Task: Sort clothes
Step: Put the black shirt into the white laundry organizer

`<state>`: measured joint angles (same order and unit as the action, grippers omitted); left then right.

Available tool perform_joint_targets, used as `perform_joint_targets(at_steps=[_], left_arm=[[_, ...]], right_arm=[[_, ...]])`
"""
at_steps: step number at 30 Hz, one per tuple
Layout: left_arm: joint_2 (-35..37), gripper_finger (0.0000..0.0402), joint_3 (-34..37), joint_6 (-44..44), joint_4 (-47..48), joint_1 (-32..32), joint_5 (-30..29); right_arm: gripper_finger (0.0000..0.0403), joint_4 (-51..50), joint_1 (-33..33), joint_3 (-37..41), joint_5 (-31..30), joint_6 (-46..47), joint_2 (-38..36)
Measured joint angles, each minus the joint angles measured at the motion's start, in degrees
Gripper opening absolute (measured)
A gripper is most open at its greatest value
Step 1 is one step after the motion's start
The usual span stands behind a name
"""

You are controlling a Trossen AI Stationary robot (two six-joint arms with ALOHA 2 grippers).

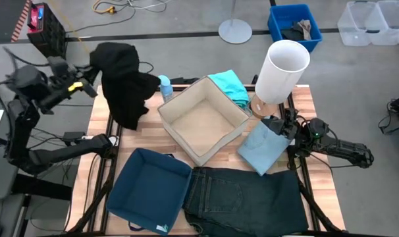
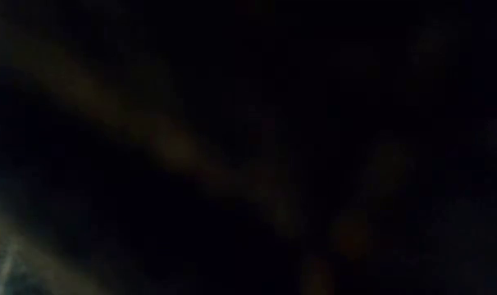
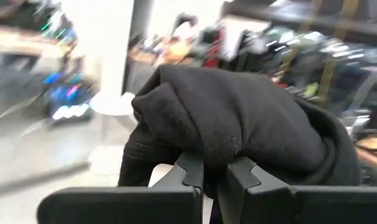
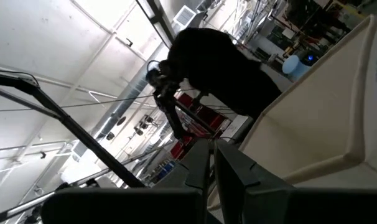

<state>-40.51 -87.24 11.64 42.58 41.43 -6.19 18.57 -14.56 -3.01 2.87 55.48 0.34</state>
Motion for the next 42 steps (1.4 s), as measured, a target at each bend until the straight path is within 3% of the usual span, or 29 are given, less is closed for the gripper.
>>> perform_joint_targets(at_steps=[11,19,26,36,42], left_arm=[[-4.8,0.0011,-1.6,-3.8,-26.4,0.0,17.7],[-14.5,0.0011,-1.6,4.6,-49.9,-0.6,28.6],[-25.1,0.0011,-1.6,10.0,-70.1,-6.1,31.9],[-40.6,0.0011,-1.5,10.5,-71.0,-16.9,31.9],[-47.5,0.0011,-1.5,8.8,-66.1,-20.7,31.1]], right_arm=[[0.0047,-0.2,-0.6,0.0,-0.1,0.0,0.0],[0.0047,-0.5,-0.6,0.0,-0.1,-0.3,0.0],[0.0047,-0.6,-0.6,0.0,-0.1,-0.5,0.0],[0.0047,-0.5,-0.6,0.0,-0.1,-0.5,0.0],[0.0047,-0.5,-0.6,0.0,-0.1,-0.6,0.0]])
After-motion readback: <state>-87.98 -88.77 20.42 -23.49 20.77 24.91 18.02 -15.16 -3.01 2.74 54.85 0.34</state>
